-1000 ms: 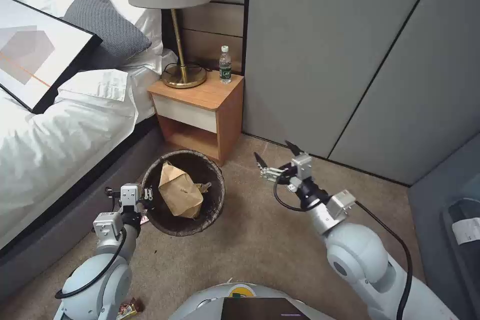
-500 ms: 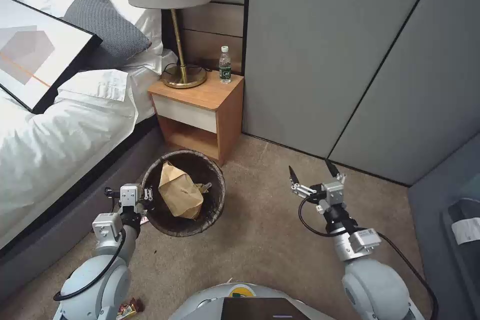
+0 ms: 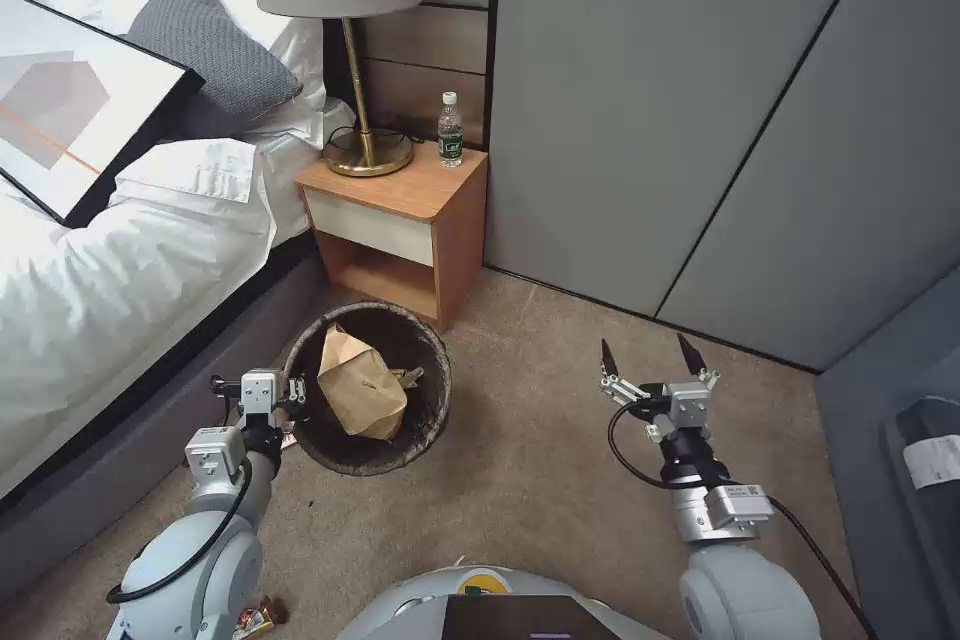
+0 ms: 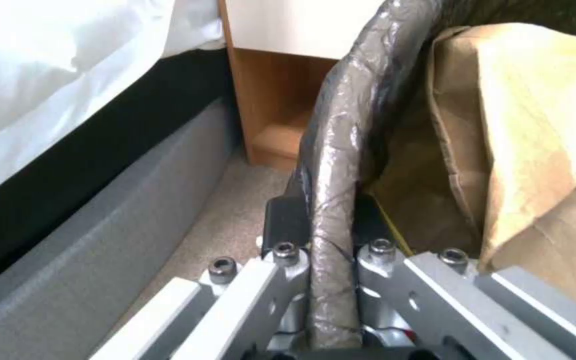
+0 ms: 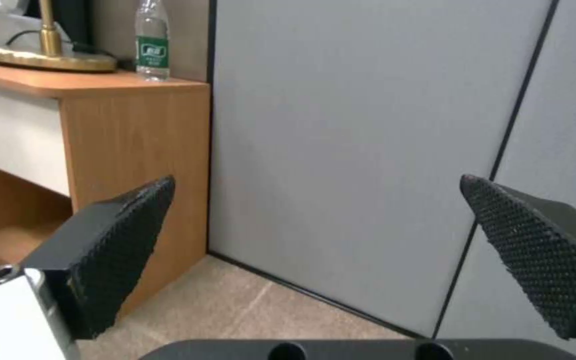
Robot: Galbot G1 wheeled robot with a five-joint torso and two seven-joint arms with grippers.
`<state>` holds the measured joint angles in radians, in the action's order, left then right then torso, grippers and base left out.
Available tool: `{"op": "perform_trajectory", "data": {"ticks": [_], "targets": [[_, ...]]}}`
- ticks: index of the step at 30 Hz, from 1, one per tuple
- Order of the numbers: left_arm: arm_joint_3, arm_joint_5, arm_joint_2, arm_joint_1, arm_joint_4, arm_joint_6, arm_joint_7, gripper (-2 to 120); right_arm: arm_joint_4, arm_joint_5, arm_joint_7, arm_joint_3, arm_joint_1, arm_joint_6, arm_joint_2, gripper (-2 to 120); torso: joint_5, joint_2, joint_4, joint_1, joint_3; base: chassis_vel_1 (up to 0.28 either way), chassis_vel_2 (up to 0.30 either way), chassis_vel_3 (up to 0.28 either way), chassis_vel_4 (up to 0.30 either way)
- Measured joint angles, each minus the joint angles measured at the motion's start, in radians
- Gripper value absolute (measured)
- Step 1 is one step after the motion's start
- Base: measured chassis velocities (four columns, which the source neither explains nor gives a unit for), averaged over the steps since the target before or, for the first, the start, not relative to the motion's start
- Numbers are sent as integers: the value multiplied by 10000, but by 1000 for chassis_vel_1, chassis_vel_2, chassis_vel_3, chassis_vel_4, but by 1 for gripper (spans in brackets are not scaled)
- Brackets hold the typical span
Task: Pick up the trash bin, then pick up the garbage from the floor and place it into the trash bin.
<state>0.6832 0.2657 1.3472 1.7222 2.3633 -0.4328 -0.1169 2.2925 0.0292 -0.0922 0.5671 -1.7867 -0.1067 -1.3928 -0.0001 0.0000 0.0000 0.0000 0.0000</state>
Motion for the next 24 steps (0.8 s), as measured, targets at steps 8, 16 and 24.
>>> {"op": "perform_trajectory", "data": {"ticks": [8,16,24], "targets": [[26,6,-3,0,18,-40,6,0,-30,28,-78,-11,77,44,37,100,0,0,-1,0,0,0,0,0,0],[39,6,6,3,42,-46,6,0,-84,107,-137,-4,158,91,121,100,1,0,1,0,0,29,31,27,30],[53,2,25,10,69,-53,3,0,-155,171,-145,-22,251,120,206,100,1,0,0,0,0,68,57,56,68]]}}
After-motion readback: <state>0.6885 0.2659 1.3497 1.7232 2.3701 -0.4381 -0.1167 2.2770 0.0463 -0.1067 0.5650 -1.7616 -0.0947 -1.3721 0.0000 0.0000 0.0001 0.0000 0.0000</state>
